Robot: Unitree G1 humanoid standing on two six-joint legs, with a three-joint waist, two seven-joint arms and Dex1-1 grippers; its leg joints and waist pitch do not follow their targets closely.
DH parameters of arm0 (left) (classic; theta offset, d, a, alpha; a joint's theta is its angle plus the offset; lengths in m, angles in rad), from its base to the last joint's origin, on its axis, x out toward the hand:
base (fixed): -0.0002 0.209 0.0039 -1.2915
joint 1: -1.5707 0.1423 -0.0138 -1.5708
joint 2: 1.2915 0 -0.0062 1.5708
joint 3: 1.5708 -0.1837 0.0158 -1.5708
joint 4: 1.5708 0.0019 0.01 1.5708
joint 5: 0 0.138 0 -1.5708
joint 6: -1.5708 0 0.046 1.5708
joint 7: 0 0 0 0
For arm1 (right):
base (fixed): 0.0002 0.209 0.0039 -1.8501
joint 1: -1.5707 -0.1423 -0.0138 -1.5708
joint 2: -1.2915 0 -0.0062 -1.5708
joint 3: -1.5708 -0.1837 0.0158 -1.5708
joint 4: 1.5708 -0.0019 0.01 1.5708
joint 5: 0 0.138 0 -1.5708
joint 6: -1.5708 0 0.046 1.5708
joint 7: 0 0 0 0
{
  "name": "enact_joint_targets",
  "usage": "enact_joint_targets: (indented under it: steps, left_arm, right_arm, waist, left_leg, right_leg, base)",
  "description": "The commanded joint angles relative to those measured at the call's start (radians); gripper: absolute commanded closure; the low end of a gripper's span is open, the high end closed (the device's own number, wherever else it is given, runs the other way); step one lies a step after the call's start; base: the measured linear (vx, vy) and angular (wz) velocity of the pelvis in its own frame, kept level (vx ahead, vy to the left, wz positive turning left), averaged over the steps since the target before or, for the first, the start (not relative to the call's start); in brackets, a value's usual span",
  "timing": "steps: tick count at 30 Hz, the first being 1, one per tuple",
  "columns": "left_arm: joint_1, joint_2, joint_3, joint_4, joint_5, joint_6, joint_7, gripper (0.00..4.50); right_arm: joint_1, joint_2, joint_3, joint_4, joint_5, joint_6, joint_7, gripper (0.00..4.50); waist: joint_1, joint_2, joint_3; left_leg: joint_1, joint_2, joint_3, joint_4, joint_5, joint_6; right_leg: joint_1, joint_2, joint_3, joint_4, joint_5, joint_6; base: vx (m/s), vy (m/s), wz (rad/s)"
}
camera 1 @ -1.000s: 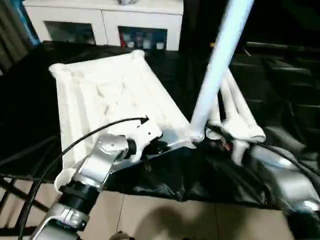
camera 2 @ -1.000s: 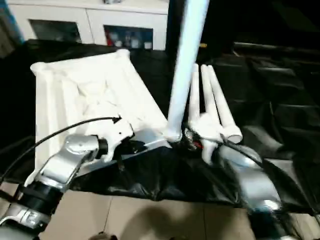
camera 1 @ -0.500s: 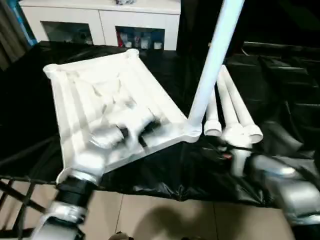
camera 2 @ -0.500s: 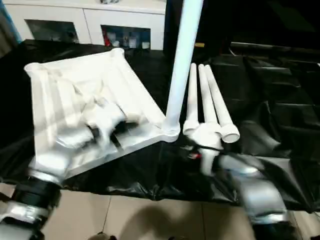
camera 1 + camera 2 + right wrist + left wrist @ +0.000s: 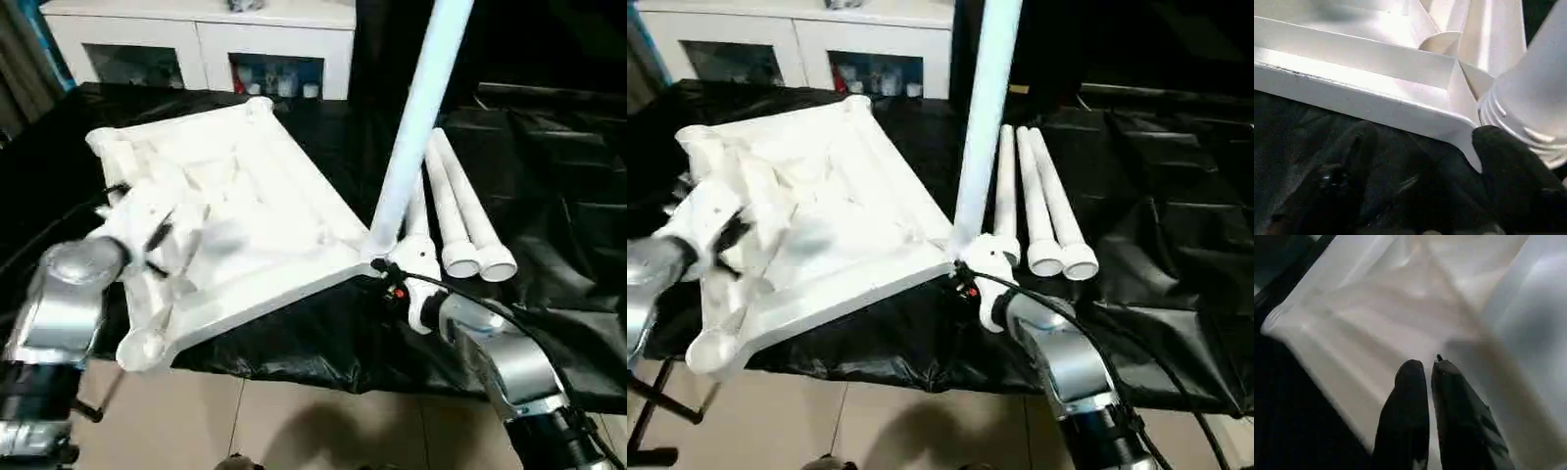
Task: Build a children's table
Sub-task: Rotate leg to tighten
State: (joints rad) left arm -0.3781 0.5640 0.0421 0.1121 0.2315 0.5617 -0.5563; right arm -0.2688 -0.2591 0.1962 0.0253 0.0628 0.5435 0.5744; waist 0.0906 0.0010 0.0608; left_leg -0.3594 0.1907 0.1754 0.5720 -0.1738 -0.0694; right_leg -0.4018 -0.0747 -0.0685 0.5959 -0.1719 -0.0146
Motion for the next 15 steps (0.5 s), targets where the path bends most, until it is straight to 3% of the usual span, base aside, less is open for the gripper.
enact_joint_targets:
  steps: [1, 3, 10, 15]
  left_arm:
    - [0.012, 0.012, -0.010, -0.031, 0.000, 0.032, 0.000, 4.43]
    - [0.029, 0.024, -0.035, -0.026, 0.014, 0.045, 0.003, 4.50]
    - [0.052, 0.037, -0.061, -0.011, 0.037, 0.060, -0.006, 4.50]
    - [0.066, 0.074, -0.082, -0.003, 0.059, 0.094, 0.002, 4.50]
  right_arm:
    - [0.006, -0.007, 0.021, 0.018, -0.018, 0.012, -0.001, 1.32]
    - [0.004, -0.011, 0.025, 0.030, -0.033, 0.018, -0.017, 1.48]
    - [0.008, -0.024, 0.026, 0.018, -0.020, 0.066, -0.007, 2.09]
    - [0.000, -0.013, 0.046, 0.057, -0.040, 0.034, -0.015, 2.42]
  waist:
    - [-0.001, 0.013, -0.058]
    - [-0.002, 0.014, -0.059]
    - [-0.005, 0.016, -0.063]
    - [-0.005, 0.018, -0.067]
  left_leg:
    - [0.017, 0.033, -0.014, -0.068, -0.289, -0.011]
    - [0.010, 0.032, -0.016, -0.069, -0.276, -0.012]
    - [0.007, 0.031, -0.016, -0.065, -0.241, -0.003]
    - [0.005, 0.030, -0.016, -0.062, -0.211, 0.004]
  right_leg:
    - [0.035, -0.059, 0.049, -0.074, -0.295, -0.155]
    - [0.038, -0.058, 0.048, -0.071, -0.278, -0.156]
    - [0.043, -0.058, 0.048, -0.067, -0.222, -0.161]
    - [0.046, -0.057, 0.047, -0.060, -0.169, -0.178]
  base:
    - [0.000, 0.000, 0.00]
    - [0.000, 0.000, 0.00]
    - [0.000, 0.000, 0.00]
    - [0.000, 0.000, 0.00]
